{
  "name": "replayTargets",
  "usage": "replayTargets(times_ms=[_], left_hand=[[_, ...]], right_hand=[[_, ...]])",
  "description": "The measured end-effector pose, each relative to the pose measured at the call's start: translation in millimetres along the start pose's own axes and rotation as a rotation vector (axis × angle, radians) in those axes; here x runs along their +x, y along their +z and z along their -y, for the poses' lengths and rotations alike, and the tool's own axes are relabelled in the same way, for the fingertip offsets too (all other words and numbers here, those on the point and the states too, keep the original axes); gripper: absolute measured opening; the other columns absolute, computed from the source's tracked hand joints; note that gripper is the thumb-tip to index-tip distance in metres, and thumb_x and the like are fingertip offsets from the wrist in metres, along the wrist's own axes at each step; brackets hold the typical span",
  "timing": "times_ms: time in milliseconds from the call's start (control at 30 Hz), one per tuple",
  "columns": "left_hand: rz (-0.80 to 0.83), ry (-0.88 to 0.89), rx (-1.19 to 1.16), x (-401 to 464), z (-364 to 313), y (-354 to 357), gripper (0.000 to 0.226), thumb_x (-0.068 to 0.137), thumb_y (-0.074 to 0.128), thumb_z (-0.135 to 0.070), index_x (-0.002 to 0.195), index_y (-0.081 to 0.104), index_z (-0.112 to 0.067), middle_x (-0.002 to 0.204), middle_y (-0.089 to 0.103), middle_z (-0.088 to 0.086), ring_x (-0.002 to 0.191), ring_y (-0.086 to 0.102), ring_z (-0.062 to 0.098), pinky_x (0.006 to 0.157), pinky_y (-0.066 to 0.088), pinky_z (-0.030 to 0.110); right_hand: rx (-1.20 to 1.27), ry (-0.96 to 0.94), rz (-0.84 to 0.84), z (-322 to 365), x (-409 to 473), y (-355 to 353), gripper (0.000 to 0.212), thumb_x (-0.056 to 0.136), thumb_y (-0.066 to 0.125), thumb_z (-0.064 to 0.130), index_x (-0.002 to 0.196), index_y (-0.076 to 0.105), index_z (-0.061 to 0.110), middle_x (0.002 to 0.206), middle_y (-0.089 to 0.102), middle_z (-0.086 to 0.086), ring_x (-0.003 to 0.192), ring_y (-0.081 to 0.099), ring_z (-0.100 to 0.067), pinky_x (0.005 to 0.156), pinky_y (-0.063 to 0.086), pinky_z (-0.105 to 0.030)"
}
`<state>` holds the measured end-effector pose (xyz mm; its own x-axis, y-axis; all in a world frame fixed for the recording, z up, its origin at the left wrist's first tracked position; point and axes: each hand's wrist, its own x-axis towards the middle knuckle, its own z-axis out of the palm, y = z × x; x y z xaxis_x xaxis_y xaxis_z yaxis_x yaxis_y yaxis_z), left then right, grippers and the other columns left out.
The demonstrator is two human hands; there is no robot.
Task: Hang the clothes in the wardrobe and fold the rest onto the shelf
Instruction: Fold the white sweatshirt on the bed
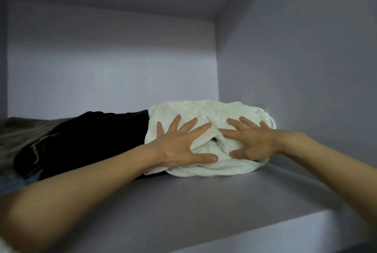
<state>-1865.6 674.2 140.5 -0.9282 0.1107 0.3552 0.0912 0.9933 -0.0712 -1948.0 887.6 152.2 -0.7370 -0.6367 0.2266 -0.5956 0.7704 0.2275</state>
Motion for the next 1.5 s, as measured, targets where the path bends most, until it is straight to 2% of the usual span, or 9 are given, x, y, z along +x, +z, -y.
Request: replayTargets(times_ms=[133, 300, 467, 600, 833, 967, 1167, 1333, 1500], left_hand=[[-0.061, 0.131, 0.309, -4.3, -1.2, 15.2, 0.101, 0.061, 0.042, -0.089, 0.131, -0.025, -0.061, 0.154, -0.024, -0.014, 0.14, -0.028, 0.025, 0.105, -0.016, 0.066], [-0.153, 0.154, 0.62, 2.2, 3.2, 17.7, 0.098, 0.084, 0.053, -0.058, 0.138, -0.027, -0.046, 0.157, -0.017, 0.0, 0.144, -0.008, 0.036, 0.109, -0.003, 0.064], [-0.306, 0.095, 0.526, 22.6, 9.3, -1.2, 0.079, 0.094, 0.048, -0.036, 0.147, -0.011, -0.039, 0.158, 0.002, 0.0, 0.143, 0.014, 0.029, 0.115, 0.012, 0.053], [-0.324, -0.017, 0.481, 45.8, 18.3, -5.3, 0.083, 0.093, 0.048, -0.015, 0.147, -0.01, -0.038, 0.158, 0.001, 0.0, 0.142, 0.015, 0.031, 0.114, 0.015, 0.054], [0.085, -0.07, 0.247, 63.1, 21.3, 10.5, 0.065, 0.091, 0.042, -0.044, 0.147, 0.008, -0.045, 0.158, -0.004, -0.011, 0.146, -0.004, 0.028, 0.114, 0.003, 0.059], [0.229, -0.088, 0.244, 42.4, 16.3, 9.4, 0.062, 0.085, 0.032, -0.071, 0.141, 0.008, -0.057, 0.157, -0.013, -0.016, 0.144, -0.015, 0.028, 0.112, -0.002, 0.061], [0.337, -0.146, 0.236, 8.5, 3.5, 0.4, 0.066, 0.086, 0.028, -0.073, 0.145, 0.01, -0.05, 0.155, -0.019, -0.018, 0.144, -0.017, 0.029, 0.115, 0.001, 0.057], [0.167, -0.131, 0.1, -13.0, -18.7, -19.6, 0.057, 0.092, 0.046, -0.048, 0.144, 0.034, -0.027, 0.154, 0.022, 0.001, 0.139, 0.027, 0.027, 0.113, 0.025, 0.036], [-0.195, -0.034, -0.266, -45.0, -68.4, -24.7, 0.025, 0.092, 0.051, -0.034, 0.111, 0.064, -0.027, 0.124, 0.059, -0.003, 0.116, 0.051, 0.019, 0.097, 0.042, 0.035]], right_hand=[[-0.207, 0.016, 0.068, 7.0, -19.2, 13.7, 0.086, 0.085, 0.055, 0.049, 0.147, -0.005, 0.04, 0.151, -0.032, 0.008, 0.141, -0.026, -0.026, 0.115, 0.001, -0.056], [-0.388, 0.027, -0.132, 16.7, -4.4, 22.2, 0.071, 0.093, 0.046, 0.036, 0.149, 0.003, 0.03, 0.156, -0.019, 0.001, 0.143, -0.011, -0.036, 0.107, 0.025, -0.059], [-0.204, 0.025, -0.288, -4.0, 24.9, 9.2, 0.054, 0.093, 0.045, 0.032, 0.143, 0.024, 0.024, 0.157, 0.0, 0.006, 0.14, 0.011, -0.033, 0.103, 0.033, -0.057], [-0.052, 0.052, -0.299, -8.1, 63.3, 1.6, 0.059, 0.095, 0.039, 0.024, 0.147, 0.013, 0.022, 0.156, 0.004, 0.004, 0.136, 0.02, -0.034, 0.105, 0.032, -0.054], [-0.075, 0.005, -0.005, -15.1, 88.6, 35.2, 0.063, 0.096, 0.036, 0.023, 0.149, 0.004, 0.031, 0.155, -0.022, 0.009, 0.142, -0.018, -0.035, 0.111, -0.001, -0.062], [-0.023, -0.007, 0.055, -22.6, 70.4, 36.2, 0.069, 0.094, 0.034, 0.024, 0.146, -0.007, 0.044, 0.154, -0.026, 0.009, 0.142, -0.019, -0.033, 0.116, -0.001, -0.053], [0.182, 0.097, 0.143, -11.8, 13.5, 32.4, 0.076, 0.091, 0.036, 0.014, 0.145, -0.006, 0.047, 0.156, -0.021, 0.004, 0.145, 0.001, -0.031, 0.116, 0.014, -0.041], [0.365, 0.146, -0.075, 9.8, -47.2, 25.1, 0.057, 0.095, 0.036, 0.013, 0.148, 0.021, 0.023, 0.156, 0.019, -0.002, 0.141, 0.024, -0.022, 0.112, 0.02, -0.027], [0.497, 0.188, -0.379, 45.4, -133.4, 24.3, 0.045, 0.093, 0.04, 0.011, 0.137, 0.046, 0.02, 0.144, 0.043, -0.001, 0.131, 0.04, -0.02, 0.104, 0.028, -0.022]])
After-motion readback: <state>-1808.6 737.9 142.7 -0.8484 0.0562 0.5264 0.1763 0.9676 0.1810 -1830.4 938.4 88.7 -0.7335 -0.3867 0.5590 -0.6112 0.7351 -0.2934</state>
